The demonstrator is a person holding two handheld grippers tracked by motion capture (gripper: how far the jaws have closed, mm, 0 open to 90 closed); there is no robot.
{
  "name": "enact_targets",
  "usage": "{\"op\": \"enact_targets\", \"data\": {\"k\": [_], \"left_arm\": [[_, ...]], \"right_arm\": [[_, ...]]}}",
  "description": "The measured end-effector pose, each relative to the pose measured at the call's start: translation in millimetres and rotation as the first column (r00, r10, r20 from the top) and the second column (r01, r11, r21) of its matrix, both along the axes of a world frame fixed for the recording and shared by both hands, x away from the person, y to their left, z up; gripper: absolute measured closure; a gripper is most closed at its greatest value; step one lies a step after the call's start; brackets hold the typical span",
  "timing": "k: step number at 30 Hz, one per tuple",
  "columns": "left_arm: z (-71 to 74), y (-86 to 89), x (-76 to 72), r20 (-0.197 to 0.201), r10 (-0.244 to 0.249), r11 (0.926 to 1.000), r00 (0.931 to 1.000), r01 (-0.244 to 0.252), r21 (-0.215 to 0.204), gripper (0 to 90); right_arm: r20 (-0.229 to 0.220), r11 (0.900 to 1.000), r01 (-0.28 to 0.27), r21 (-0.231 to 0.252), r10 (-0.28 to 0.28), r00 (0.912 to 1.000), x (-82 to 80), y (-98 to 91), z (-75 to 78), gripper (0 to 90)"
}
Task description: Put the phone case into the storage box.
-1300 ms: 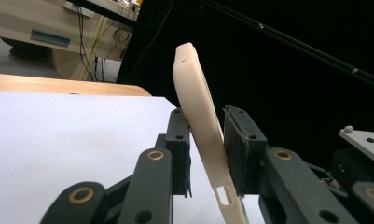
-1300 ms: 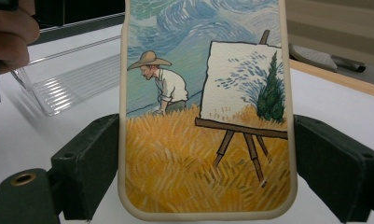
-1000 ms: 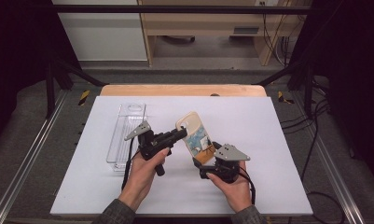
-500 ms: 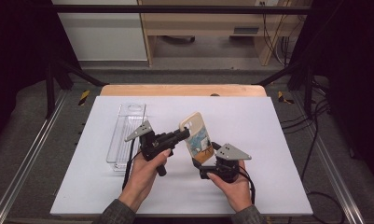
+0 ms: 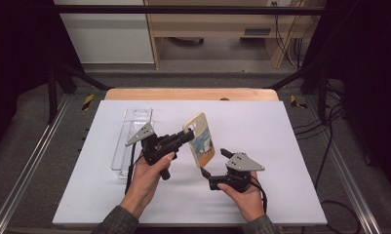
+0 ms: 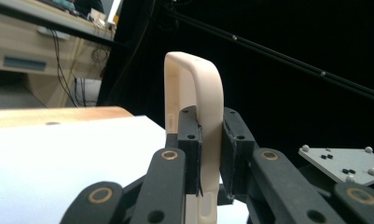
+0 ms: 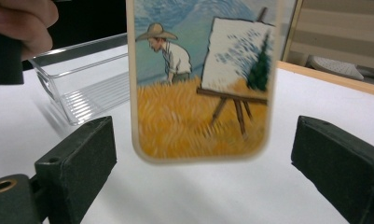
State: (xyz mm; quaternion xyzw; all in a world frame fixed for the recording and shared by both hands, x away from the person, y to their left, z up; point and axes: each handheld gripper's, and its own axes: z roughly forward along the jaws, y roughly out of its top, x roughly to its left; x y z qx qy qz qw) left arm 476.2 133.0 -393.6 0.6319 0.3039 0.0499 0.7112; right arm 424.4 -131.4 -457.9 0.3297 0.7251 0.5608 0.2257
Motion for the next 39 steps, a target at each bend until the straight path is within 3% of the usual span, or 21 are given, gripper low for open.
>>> {"op": "enact_targets", "data": {"k": [7,17,23,28,33,39], "left_arm": [[14.0,17.1,1.2,0.036,0.053,0.9985,0.9979,-0.053,0.011,79.8],[33.5,39.2,-2.6,0.106,0.121,0.9904,0.9870,-0.127,0.054,79.7],[43.4,56.3,-5.2,0.142,0.176,0.9808,0.9742,-0.186,0.059,79.7],[51.1,68.7,-7.3,0.174,0.211,0.9725,0.9617,-0.225,0.061,79.7],[59.6,81.2,-10.5,0.205,0.253,0.9592,0.9455,-0.273,0.074,79.7],[65.7,92.9,-11.2,0.222,0.300,0.9421,0.9279,-0.324,0.084,79.7]], "right_arm": [[0.019,0.9995,0.028,-0.015,-0.028,0.9994,-0.2,-8.6,-2.9,6.0],[0.034,0.9946,0.091,-0.051,-0.089,0.9954,1.3,-14.9,-4.9,7.9],[0.024,0.9904,0.125,-0.059,-0.123,0.9921,2.4,-19.4,-4.7,7.5],[0.022,0.9898,0.137,-0.039,-0.136,0.9905,0.2,-25.8,-1.4,9.3],[0.032,0.9880,0.151,-0.033,-0.150,0.9882,-2.2,-35.9,-1.4,8.5],[0.068,0.9797,0.199,-0.029,-0.196,0.9782,-5.9,-48.3,-1.0,8.5]]}}
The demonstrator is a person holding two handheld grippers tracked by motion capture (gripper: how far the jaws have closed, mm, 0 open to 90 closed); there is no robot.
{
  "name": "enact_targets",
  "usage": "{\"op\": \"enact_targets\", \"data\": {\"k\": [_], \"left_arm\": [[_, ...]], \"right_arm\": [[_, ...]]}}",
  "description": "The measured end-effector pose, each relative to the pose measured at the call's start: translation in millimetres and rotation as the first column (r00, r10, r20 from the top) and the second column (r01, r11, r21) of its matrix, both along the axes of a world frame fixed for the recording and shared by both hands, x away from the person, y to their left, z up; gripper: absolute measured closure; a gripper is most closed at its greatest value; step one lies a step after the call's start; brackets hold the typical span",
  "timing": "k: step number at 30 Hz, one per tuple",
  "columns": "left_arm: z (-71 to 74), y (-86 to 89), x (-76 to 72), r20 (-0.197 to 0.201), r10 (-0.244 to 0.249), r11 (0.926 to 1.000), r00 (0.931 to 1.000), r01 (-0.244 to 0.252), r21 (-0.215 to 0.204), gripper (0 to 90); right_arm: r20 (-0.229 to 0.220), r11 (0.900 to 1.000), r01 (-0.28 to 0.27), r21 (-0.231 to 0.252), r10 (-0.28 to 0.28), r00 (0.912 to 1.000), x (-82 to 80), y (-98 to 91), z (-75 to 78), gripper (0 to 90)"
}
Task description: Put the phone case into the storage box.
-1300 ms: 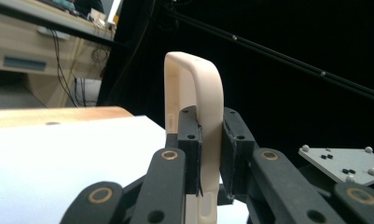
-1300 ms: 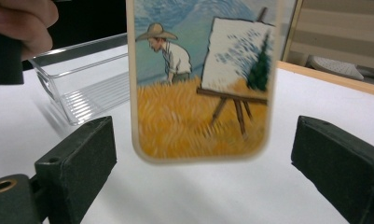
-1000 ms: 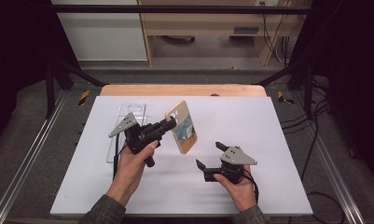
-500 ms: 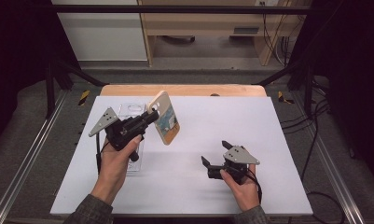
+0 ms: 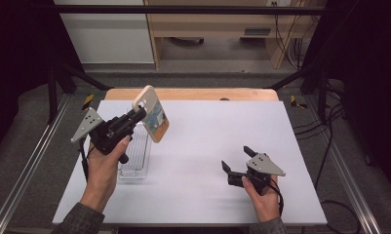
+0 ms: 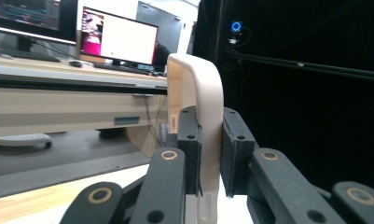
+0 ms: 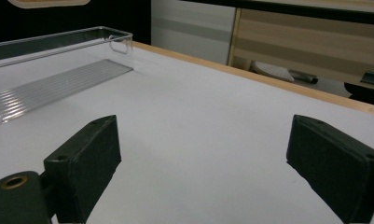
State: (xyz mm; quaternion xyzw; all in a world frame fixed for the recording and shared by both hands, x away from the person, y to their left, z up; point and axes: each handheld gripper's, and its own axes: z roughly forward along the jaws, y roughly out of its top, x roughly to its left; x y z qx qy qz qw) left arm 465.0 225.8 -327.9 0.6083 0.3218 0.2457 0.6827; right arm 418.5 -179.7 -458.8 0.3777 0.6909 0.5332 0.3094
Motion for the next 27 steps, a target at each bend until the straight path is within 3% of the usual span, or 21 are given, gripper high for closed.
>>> {"op": "enact_targets", "data": {"k": [8,17,27], "left_arm": [[3.6,11.1,0.3,0.014,0.069,0.9970,0.9975,-0.069,0.036,79.6],[5.3,19.0,2.5,0.016,0.106,0.9929,0.9942,-0.107,0.052,79.7],[3.4,25.9,6.1,0.011,0.157,0.9840,0.9876,-0.157,0.084,79.6]], "right_arm": [[0.017,0.9993,0.031,0.021,-0.031,0.9994,-5.6,-11.7,0.9,4.7],[0.024,0.9946,0.104,0.009,-0.104,0.9943,-11.6,-21.0,0.4,6.4],[0.023,0.9916,0.129,-0.003,-0.129,0.9914,-14.2,-29.9,-3.0,5.4]]}}
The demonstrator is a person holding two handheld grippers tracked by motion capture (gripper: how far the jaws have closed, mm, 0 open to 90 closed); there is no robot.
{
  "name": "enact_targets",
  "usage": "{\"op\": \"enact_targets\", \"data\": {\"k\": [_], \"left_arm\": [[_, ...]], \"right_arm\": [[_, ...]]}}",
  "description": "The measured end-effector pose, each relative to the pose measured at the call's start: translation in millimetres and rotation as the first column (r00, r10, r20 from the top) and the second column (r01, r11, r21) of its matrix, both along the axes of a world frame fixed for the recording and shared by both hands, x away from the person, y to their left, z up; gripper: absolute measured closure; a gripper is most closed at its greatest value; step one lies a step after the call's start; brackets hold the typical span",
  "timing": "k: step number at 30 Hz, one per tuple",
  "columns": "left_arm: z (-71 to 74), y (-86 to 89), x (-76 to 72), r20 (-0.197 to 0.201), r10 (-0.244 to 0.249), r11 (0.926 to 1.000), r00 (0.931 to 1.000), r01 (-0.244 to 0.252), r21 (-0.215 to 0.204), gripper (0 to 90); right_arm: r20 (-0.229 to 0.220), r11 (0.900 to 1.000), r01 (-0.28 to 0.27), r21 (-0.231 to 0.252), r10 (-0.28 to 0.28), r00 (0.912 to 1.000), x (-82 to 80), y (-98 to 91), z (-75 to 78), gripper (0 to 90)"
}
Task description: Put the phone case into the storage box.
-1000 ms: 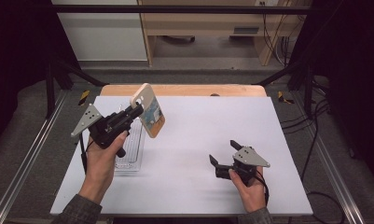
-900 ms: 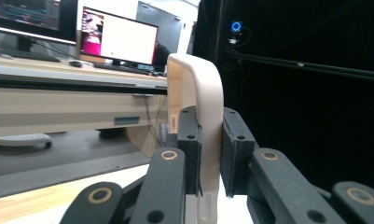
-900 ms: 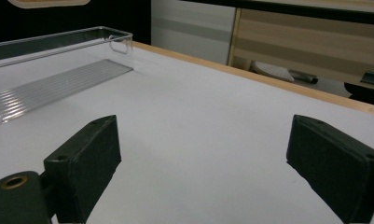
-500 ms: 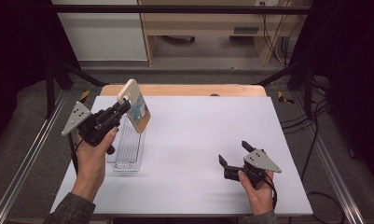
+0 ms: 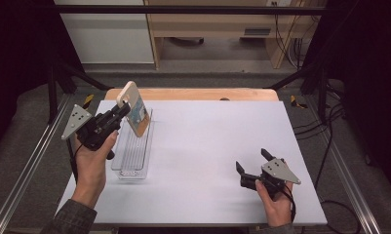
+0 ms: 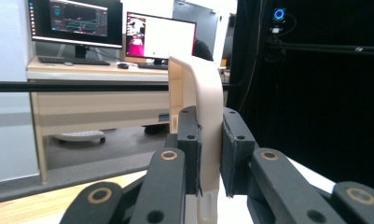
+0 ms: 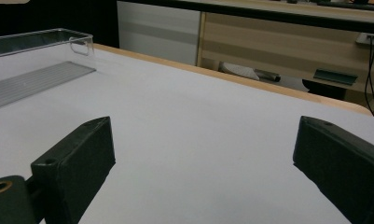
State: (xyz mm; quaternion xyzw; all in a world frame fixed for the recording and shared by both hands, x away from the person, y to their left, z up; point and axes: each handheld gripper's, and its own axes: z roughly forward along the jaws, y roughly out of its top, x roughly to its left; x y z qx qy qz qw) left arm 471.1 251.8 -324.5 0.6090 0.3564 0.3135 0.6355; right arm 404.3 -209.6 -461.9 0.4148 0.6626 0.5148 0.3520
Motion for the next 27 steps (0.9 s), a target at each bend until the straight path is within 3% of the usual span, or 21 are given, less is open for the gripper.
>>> {"op": "enact_targets", "data": {"k": [8,15,27], "left_arm": [[-2.6,4.1,2.1,-0.013,0.024,0.9997,0.9996,-0.024,0.010,79.6],[-3.6,5.3,2.6,-0.017,0.037,0.9991,0.9992,-0.037,0.021,79.6],[-15.1,8.2,12.3,-0.071,0.075,0.9957,0.9947,-0.071,0.059,79.6]], "right_arm": [[0.002,0.9991,-0.001,0.042,0.000,1.0000,0.6,-3.1,-3.4,5.3],[0.011,0.9992,-0.011,0.038,0.011,0.9999,-1.0,-4.8,-4.1,4.9],[-0.005,0.9982,-0.028,0.053,0.028,0.9996,-3.4,-5.1,-5.7,4.4]]}}
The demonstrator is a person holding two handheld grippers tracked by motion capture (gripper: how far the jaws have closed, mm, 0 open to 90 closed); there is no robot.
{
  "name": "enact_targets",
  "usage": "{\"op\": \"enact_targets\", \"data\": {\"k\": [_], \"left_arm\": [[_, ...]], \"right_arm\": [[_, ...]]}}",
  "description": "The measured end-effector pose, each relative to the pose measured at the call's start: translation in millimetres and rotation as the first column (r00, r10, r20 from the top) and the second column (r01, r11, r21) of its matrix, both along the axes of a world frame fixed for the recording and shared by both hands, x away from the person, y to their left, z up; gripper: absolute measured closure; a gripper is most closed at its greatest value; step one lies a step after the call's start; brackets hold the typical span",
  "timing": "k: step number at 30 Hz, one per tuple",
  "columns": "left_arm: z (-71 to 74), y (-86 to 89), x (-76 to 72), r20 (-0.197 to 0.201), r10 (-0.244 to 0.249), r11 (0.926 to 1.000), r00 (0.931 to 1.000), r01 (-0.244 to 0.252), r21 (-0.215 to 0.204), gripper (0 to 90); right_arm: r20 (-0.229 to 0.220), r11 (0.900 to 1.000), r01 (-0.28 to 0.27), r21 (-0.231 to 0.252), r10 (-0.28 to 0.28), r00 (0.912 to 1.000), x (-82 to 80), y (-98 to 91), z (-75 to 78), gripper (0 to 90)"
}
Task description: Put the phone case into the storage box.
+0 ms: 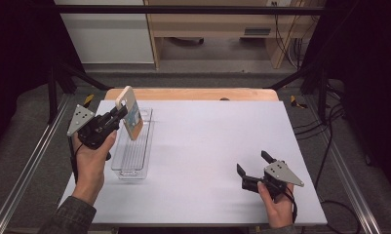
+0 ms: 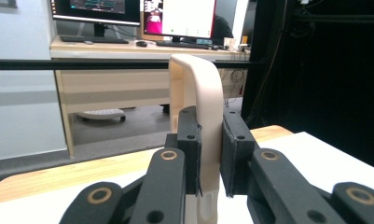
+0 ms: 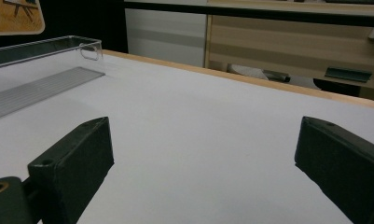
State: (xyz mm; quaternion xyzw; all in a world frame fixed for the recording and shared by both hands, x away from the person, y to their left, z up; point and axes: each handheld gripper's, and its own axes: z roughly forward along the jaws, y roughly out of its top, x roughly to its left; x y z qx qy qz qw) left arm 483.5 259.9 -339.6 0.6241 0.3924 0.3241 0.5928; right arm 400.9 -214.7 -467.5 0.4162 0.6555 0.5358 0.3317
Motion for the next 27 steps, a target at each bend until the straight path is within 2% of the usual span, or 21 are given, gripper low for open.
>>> {"op": "enact_targets", "data": {"k": [6,12,27], "left_arm": [[-6.3,1.3,5.0,-0.006,0.031,0.9995,0.9995,-0.030,0.010,79.6],[-10.6,2.4,11.1,-0.024,0.030,0.9993,0.9993,-0.030,0.023,79.6],[-15.7,8.4,25.1,-0.048,0.052,0.9986,0.9975,-0.052,0.010,79.6]], "right_arm": [[0.004,1.0000,0.002,0.001,-0.002,1.0000,-0.2,-1.0,-0.1,4.3],[-0.001,1.0000,0.000,0.004,0.000,1.0000,-0.2,-1.7,-0.3,4.3],[-0.002,1.0000,-0.003,0.006,0.003,1.0000,0.0,-1.9,-0.7,4.1]]}}
